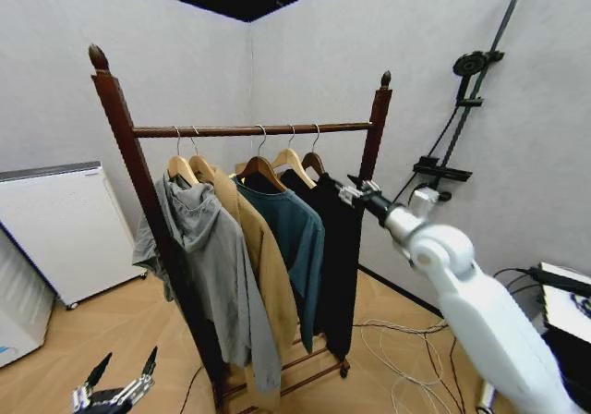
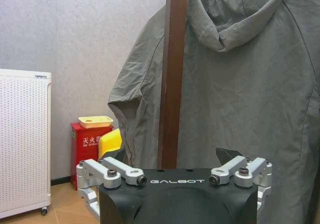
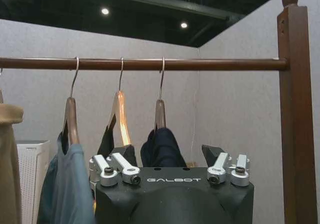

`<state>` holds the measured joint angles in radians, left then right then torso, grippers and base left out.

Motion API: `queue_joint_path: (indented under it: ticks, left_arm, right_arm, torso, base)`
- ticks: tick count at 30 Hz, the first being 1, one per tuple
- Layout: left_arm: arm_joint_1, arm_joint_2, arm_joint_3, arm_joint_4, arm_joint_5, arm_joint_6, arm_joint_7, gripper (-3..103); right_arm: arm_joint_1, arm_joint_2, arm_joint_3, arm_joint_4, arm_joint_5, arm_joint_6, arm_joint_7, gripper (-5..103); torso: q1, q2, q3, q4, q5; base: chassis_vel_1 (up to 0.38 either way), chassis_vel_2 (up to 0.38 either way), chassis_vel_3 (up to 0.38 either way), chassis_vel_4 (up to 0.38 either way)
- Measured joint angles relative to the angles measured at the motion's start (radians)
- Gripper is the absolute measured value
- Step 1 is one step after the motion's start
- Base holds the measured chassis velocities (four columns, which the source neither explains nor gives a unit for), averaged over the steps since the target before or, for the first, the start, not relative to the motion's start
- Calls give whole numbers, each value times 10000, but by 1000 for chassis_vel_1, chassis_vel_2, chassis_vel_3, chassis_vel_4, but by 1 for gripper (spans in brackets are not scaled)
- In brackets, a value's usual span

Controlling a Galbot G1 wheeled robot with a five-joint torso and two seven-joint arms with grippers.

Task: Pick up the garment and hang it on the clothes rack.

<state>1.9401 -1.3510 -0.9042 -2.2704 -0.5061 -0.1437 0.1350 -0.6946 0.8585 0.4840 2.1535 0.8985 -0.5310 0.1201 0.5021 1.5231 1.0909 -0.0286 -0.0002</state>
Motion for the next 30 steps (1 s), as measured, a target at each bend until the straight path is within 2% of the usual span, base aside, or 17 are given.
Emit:
queue_joint_path:
  ticks: [2, 4, 6, 9, 11, 17, 20, 30]
  left_arm:
    - [0, 0, 0, 0, 0, 0, 0, 100]
    - [0, 0, 0, 0, 0, 0, -2, 100]
    - [0, 0, 0, 0, 0, 0, -1, 100]
    - [0, 0, 0, 0, 0, 0, -1, 100]
    - [0, 0, 0, -1, 0, 0, 0, 100]
    - [0, 0, 0, 0, 0, 0, -1, 100]
    - [0, 1, 0, 0, 0, 0, -2, 100]
    - [0, 0, 0, 0, 0, 0, -1, 100]
  right_arm:
    - [-942, 119, 468, 779, 240, -502, 641, 90]
    - [-1365, 191, 657, 1046, 239, -697, 882, 90]
    - [-1988, 343, 900, 1448, 140, -950, 1292, 99]
    - [-2126, 389, 942, 1533, 115, -983, 1375, 100]
    - [-2806, 631, 1140, 1921, -213, -1067, 1625, 100]
    - [-4062, 1127, 1797, 2423, -1096, -1042, 1604, 100]
    - [-5284, 1480, 2840, 2922, -1614, -823, 1414, 100]
    - [-6177, 1825, 3706, 3312, -1837, -410, 1229, 100]
  torso:
    - [-1, 0, 0, 0, 0]
    - [-1, 0, 1, 0, 2]
    - [-1, 0, 0, -3, 2]
    - [-1, 0, 0, -3, 1]
    - [-1, 0, 0, -1, 0]
    - [-1, -1, 1, 0, 2]
    - [0, -2, 1, -1, 2]
    - [-1, -2, 1, -3, 3]
  base:
    - [0, 0, 0, 0]
    - [0, 0, 0, 0]
    - [0, 0, 0, 0]
    - [0, 0, 0, 0]
    - [0, 0, 0, 0]
    - [0, 0, 0, 0]
    - [0, 0, 0, 0]
    - [-24, -68, -57, -32]
